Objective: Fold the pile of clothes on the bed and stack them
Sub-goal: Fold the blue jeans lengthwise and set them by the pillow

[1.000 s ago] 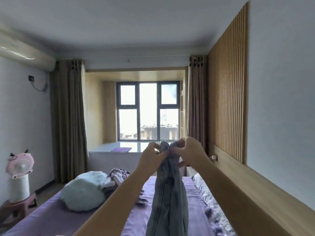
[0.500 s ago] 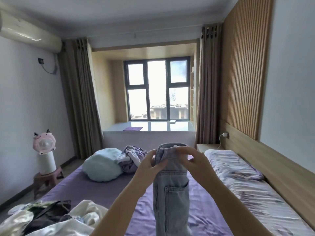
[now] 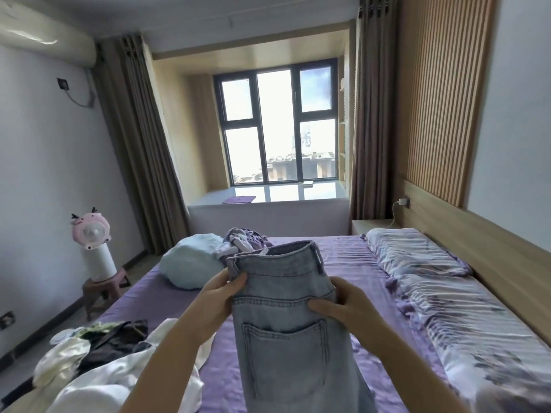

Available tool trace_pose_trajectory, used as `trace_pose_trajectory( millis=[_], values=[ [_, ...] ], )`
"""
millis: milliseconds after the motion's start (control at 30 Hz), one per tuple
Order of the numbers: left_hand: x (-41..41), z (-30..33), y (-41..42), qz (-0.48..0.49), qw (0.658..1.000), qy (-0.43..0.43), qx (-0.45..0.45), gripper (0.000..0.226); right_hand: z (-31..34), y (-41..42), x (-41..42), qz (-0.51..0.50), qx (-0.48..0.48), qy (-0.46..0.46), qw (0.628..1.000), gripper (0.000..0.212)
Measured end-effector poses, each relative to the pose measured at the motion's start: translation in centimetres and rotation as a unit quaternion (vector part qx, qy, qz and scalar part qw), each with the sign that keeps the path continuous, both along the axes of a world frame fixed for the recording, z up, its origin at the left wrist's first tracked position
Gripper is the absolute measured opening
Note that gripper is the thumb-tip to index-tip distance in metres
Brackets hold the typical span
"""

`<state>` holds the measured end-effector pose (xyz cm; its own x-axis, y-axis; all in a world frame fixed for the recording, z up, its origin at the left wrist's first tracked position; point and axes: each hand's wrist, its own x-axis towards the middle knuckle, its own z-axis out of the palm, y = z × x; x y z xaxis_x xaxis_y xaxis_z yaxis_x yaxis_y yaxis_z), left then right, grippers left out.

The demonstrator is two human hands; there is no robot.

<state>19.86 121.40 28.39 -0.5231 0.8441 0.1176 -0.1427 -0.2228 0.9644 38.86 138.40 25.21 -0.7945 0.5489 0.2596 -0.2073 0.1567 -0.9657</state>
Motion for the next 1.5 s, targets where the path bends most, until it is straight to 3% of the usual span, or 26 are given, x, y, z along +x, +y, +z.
trace_pose_trajectory(
  millis=[100, 167, 233, 267, 367, 467, 567, 633, 700, 867, 967, 1033, 1067, 1133, 1200, 1333, 1433, 1500],
  values=[
    [-0.1, 0.4, -0.5, 0.056, 0.992, 0.084, -0.071, 0.033, 1.0, -0.9, -0.8, -0.07, 0.083, -0.021, 0.994, 0.028],
    [0.3, 0.9, -0.6, 0.157, 0.963, 0.207, -0.077, 0.04, 1.4, -1.3, -1.2, -0.097, 0.143, -0.042, 0.984, 0.026],
    [1.3, 2.1, -0.5, 0.225, 0.891, 0.395, -0.016, 0.051, 1.7, -1.7, -1.6, -0.108, 0.202, -0.06, 0.971, 0.026],
    [2.0, 2.9, -0.4, 0.21, 0.846, 0.49, 0.019, 0.051, 1.7, -1.9, -1.8, -0.104, 0.228, -0.063, 0.966, 0.026],
    [3.4, 5.2, 0.9, 0.066, 0.694, 0.716, -0.042, 0.064, 1.9, -2.6, -2.4, -0.073, 0.294, -0.083, 0.95, 0.025],
    [3.1, 6.2, 2.5, -0.051, 0.586, 0.782, -0.205, 0.089, 1.6, -2.5, -2.4, -0.038, 0.253, -0.099, 0.962, 0.034],
    [2.9, 5.7, 3.7, -0.063, 0.533, 0.8, -0.27, 0.078, 0.5, -1.7, -2.0, 0.057, 0.126, -0.077, 0.987, 0.05],
    [2.8, 5.0, 4.3, -0.061, 0.533, 0.798, -0.275, 0.065, -0.8, -0.8, -1.8, 0.121, 0.096, -0.079, 0.985, 0.051],
    [2.2, 4.3, 4.5, -0.059, 0.555, 0.787, -0.264, 0.06, -2.3, 0.5, -1.4, 0.143, 0.096, -0.102, 0.98, 0.048],
    [0.0, 4.3, 3.8, -0.034, 0.632, 0.736, -0.239, 0.054, -8.2, 3.4, 0.2, 0.132, 0.218, -0.24, 0.937, 0.038],
    [-1.4, 4.4, 2.4, -0.051, 0.667, 0.682, -0.295, 0.052, -8.2, 4.7, 0.6, 0.062, 0.187, -0.208, 0.958, 0.027],
    [-1.7, 4.1, 1.0, -0.069, 0.735, 0.59, -0.327, 0.058, -6.3, 5.4, 0.3, 0.005, 0.19, -0.146, 0.971, 0.032],
    [-1.9, 3.9, 0.5, -0.063, 0.76, 0.563, -0.318, 0.064, -5.1, 5.7, 0.2, -0.018, 0.198, -0.119, 0.973, 0.033],
    [-2.2, 4.0, 0.2, -0.015, 0.779, 0.564, -0.274, 0.073, -3.0, 6.3, -0.1, -0.021, 0.223, -0.099, 0.969, 0.023],
    [-2.6, 4.9, 0.5, 0.048, 0.763, 0.601, -0.231, 0.075, -2.5, 6.8, -0.2, 0.022, 0.257, -0.117, 0.959, 0.02],
    [-2.5, 7.1, 2.1, 0.097, 0.65, 0.728, -0.195, 0.09, -6.1, 7.2, 0.1, 0.087, 0.24, -0.173, 0.951, 0.028],
    [-2.5, 7.9, 3.1, 0.107, 0.642, 0.728, -0.217, 0.077, -9.6, 6.4, 0.3, 0.096, 0.211, -0.199, 0.952, 0.023],
    [-2.5, 8.3, 3.6, 0.112, 0.638, 0.728, -0.225, 0.068, -10.8, 5.8, 0.2, 0.048, 0.186, -0.197, 0.962, 0.02]
  ],
)
